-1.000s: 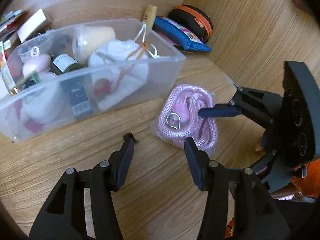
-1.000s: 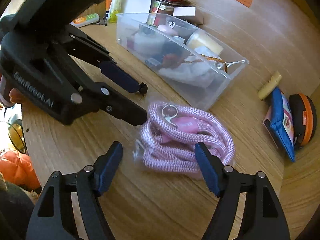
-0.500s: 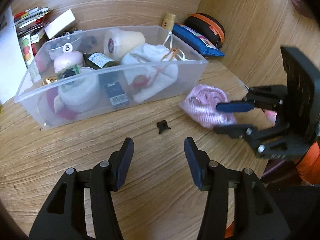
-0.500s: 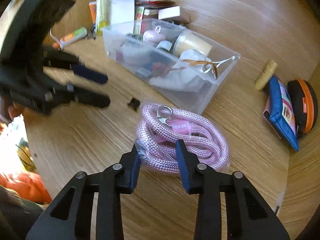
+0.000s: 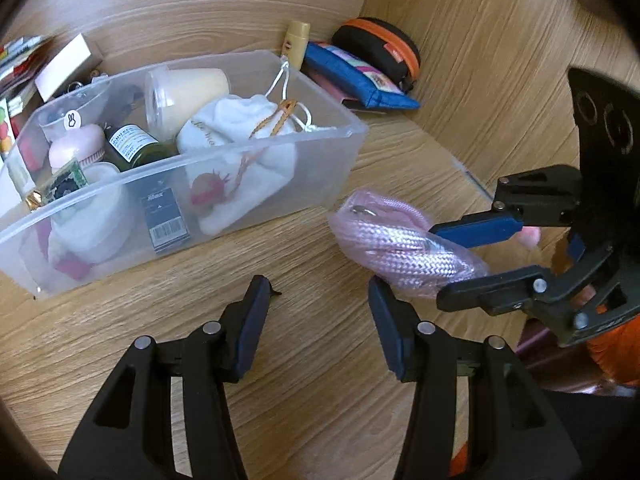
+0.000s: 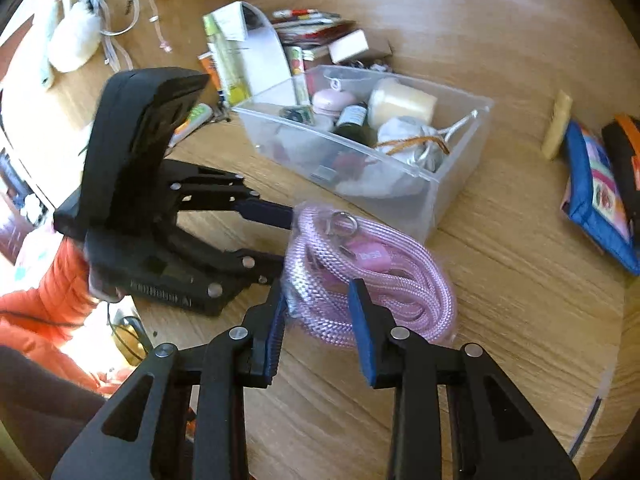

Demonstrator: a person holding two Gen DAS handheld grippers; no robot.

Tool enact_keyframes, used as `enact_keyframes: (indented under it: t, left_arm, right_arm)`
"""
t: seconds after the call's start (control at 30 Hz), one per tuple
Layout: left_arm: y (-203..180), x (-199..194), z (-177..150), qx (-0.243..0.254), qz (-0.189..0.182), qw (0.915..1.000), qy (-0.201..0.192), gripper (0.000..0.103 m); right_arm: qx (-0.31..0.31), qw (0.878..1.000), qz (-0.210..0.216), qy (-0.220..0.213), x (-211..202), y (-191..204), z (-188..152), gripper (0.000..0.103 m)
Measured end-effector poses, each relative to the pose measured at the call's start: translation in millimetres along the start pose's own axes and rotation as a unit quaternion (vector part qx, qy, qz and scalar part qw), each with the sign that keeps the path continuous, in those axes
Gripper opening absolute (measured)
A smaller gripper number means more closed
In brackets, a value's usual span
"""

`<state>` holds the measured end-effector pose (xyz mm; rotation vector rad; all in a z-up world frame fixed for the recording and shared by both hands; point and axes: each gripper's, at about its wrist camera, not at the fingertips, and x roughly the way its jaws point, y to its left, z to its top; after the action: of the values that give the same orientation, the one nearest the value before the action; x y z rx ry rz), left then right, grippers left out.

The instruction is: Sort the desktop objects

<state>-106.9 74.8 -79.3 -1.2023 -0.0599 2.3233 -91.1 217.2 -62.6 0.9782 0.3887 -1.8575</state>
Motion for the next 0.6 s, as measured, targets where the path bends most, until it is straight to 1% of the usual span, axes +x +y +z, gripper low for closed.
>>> enact_keyframes:
  t: [0.03,0.07,0.1,0.17,0.2,0.23,0.27,0.3,0.37,0.4,0.43,0.5,0.6]
  left_arm:
    - [0.9,-0.2,1.0,-0.004,-0.009,1.0,0.0,0.051]
    - [1.4,1.2,2.1,-0.007,-0.024,0.9997,0.004,0.051]
    - [0.3,2.2,2.5,-0.008,-0.03,0.9995,0.007,0.051]
    - [-3.9,5.7,5.0,-0.004,-0.038,0.9992,0.011,0.051]
    - [-7.0,8.1,6.6,-0.001,-0.039,0.9992,0.013,0.05]
    - [-9.6,10.3,8.2,0.001,-0.037,0.9992,0.015,0.046]
    - [-11.9,12.7,10.2,0.002,-0.041,0.999,0.018,0.045]
    - [-14.3,14.6,12.4,0.003,-0.047,0.9987,0.02,0.045]
    - [-20.1,15.7,16.5,0.011,-0.054,0.9983,0.02,0.045]
    - [-22.6,15.7,17.7,0.014,-0.056,0.9982,0.02,0.045]
    - [-25.0,15.7,19.7,0.019,-0.056,0.9981,0.016,0.045]
    - [-28.3,11.5,22.6,0.025,-0.049,0.9985,0.007,0.045]
    - [-25.7,2.0,23.0,0.03,-0.024,0.9992,-0.006,0.045]
  right_arm:
    - [-0.013,1.0,-0.014,-0.003,-2.6,2.2,-1.3,0.03]
    - [-0.028,0.999,-0.032,-0.003,-3.5,4.9,-2.8,0.034]
    - [-0.044,0.998,-0.049,-0.003,-2.8,6.5,-4.4,0.038]
    - [-0.077,0.993,-0.093,0.006,4.2,12.8,-10.7,0.053]
    - [-0.088,0.99,-0.11,0.01,9.3,14.5,-13.5,0.054]
    - [-0.099,0.988,-0.121,0.014,16.5,18.4,-16.8,0.055]
    - [-0.105,0.985,-0.134,0.016,19.1,18.7,-18.5,0.056]
    - [-0.116,0.981,-0.158,0.014,21.6,18.1,-21.2,0.056]
    - [-0.122,0.973,-0.197,0.014,28.1,16.9,-20.7,0.051]
    - [-0.117,0.972,-0.202,0.013,29.4,14.1,-19.4,0.047]
    - [-0.111,0.97,-0.214,0.014,31.3,9.1,-17.1,0.035]
    - [-0.101,0.971,-0.214,0.017,33.7,1.7,-14.2,0.033]
    - [-0.102,0.969,-0.226,0.016,35.8,1.8,-13.3,0.03]
